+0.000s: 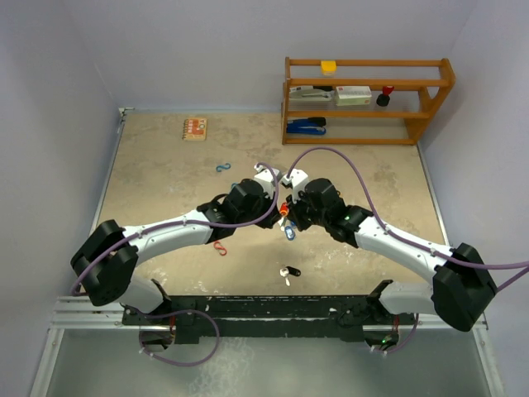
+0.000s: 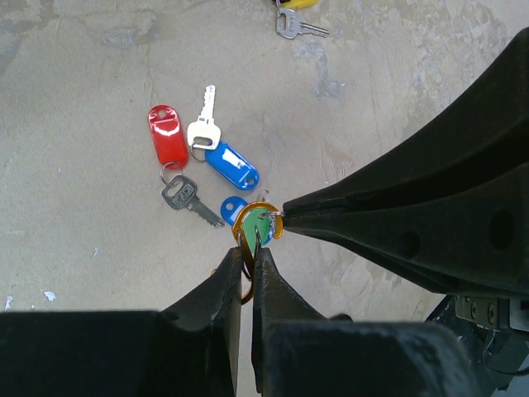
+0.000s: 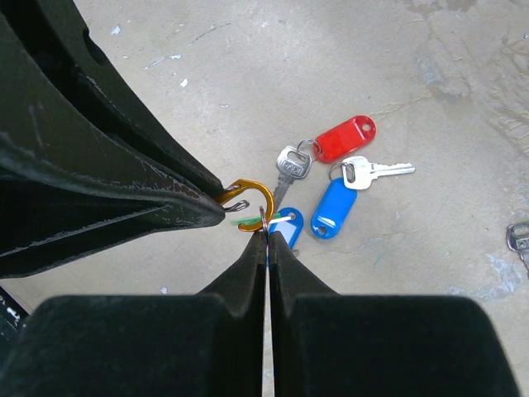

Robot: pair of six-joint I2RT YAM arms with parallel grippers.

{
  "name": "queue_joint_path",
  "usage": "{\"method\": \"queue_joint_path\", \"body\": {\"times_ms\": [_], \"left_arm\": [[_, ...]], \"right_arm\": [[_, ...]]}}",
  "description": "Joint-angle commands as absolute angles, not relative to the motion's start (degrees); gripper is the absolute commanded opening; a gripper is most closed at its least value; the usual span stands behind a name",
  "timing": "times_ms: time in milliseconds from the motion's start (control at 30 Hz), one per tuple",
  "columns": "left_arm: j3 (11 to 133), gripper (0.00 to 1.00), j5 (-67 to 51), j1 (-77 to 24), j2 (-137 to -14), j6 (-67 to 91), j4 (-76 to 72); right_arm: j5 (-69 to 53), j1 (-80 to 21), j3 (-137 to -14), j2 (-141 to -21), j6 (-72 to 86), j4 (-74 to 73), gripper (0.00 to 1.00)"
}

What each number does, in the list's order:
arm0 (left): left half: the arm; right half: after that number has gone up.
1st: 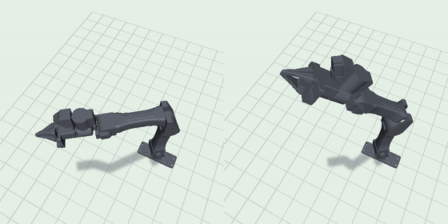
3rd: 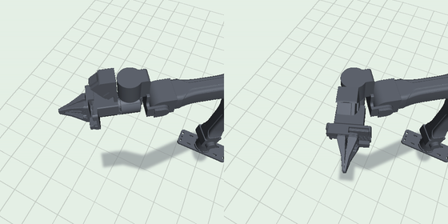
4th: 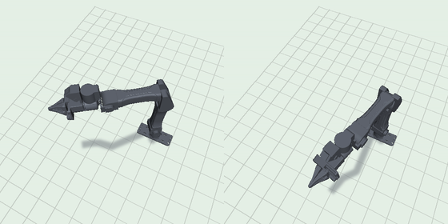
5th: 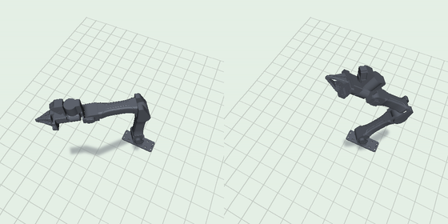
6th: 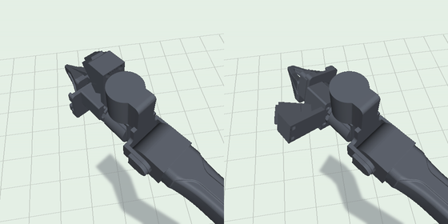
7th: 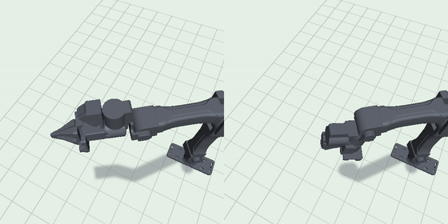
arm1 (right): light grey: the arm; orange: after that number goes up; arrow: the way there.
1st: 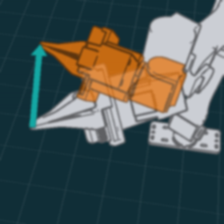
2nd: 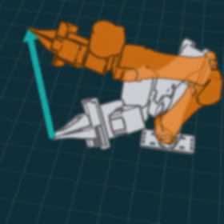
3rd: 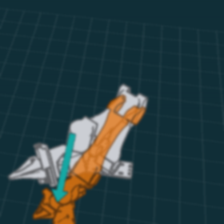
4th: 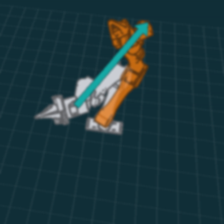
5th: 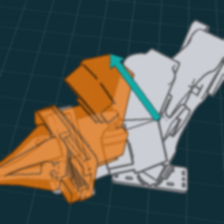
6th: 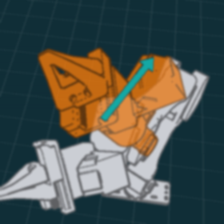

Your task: Put the keys on the keyring

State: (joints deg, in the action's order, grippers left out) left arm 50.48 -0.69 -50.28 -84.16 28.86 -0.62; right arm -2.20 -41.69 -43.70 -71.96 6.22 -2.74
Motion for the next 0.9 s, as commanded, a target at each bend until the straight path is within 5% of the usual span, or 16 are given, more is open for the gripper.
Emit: {"method": "queue_joint_path", "body": {"times_ms": [0,700,867], "left_arm": [[52.04,0.0,-2.05,-50.62,-81.57,27.93,-1.83],[51.58,0.0,-3.08,-50.69,-82.18,27.97,-2.34],[51.87,0.36,-0.3,-50.64,-81.4,28.26,-0.93]], "right_arm": [[1.02,-41.84,-43.28,-70.96,5.19,-0.89,0.0],[3.68,-41.89,-42.45,-69.63,4.31,1.19,0.0],[4.66,-41.89,-42.82,-69.34,3.87,0.83,0.0]]}}
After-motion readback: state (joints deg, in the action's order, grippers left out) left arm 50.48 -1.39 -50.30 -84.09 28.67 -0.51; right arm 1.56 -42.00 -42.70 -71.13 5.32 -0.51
